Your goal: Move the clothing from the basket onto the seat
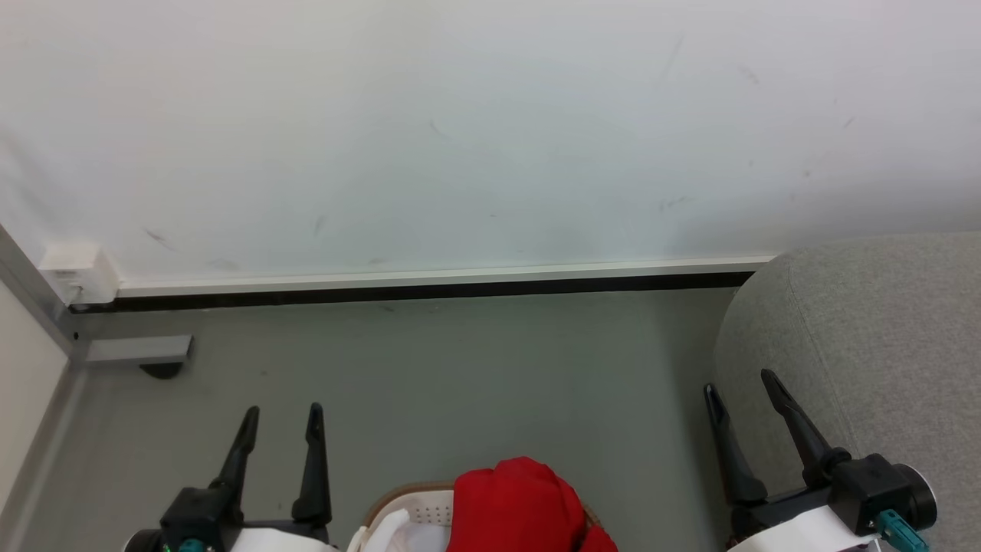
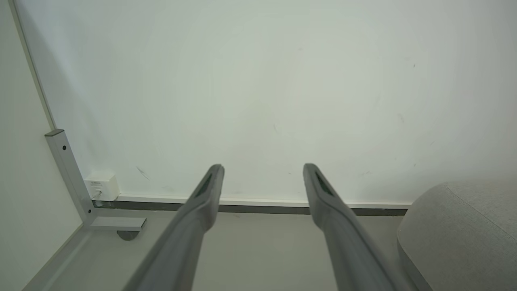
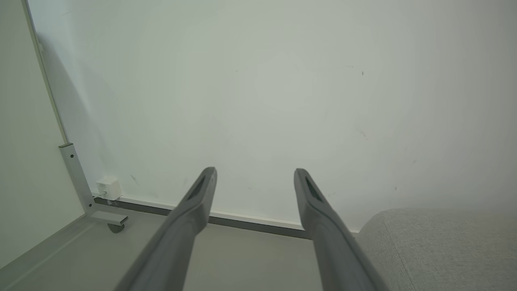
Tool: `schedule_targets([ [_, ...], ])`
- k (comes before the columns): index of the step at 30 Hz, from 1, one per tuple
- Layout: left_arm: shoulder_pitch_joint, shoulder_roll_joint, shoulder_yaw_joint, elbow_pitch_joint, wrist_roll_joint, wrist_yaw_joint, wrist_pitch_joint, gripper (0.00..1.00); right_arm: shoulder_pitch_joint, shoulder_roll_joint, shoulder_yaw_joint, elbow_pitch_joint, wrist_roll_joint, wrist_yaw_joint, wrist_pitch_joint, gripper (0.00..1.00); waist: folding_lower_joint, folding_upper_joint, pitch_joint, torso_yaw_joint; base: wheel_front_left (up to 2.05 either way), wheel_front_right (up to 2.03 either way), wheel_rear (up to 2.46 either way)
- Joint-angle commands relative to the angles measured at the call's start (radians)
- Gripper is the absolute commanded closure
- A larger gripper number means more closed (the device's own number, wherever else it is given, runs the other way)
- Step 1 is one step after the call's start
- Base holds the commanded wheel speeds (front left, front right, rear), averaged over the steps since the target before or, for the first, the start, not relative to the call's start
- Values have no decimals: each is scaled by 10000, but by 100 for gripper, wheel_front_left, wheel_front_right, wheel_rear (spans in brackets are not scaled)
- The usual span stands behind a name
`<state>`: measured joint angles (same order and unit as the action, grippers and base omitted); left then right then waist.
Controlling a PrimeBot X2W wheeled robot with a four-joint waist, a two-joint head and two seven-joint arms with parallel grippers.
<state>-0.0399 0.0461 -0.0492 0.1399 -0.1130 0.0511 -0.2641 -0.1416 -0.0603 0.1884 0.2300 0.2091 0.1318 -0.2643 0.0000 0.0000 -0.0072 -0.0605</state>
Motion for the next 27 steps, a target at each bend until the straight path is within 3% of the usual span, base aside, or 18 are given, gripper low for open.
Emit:
schedule_targets([
  [1, 101, 75, 17, -27, -2, 2, -7, 0, -61, 6, -2, -39, 16, -21, -3, 0, 0, 0, 8, -18, 0, 0, 0],
  [13, -81, 72, 51, 0, -98, -53, -7, 0, -226, 5, -49, -303, 314, -21, -3, 0, 0, 0, 403, -489, 0, 0, 0],
  [27, -1364, 74, -12, 1092, 211, -613, -6, 0, -878, 22, -207, -1145, 1301, -21, 0, 0, 0, 0, 2352, -1758, 0, 0, 0],
])
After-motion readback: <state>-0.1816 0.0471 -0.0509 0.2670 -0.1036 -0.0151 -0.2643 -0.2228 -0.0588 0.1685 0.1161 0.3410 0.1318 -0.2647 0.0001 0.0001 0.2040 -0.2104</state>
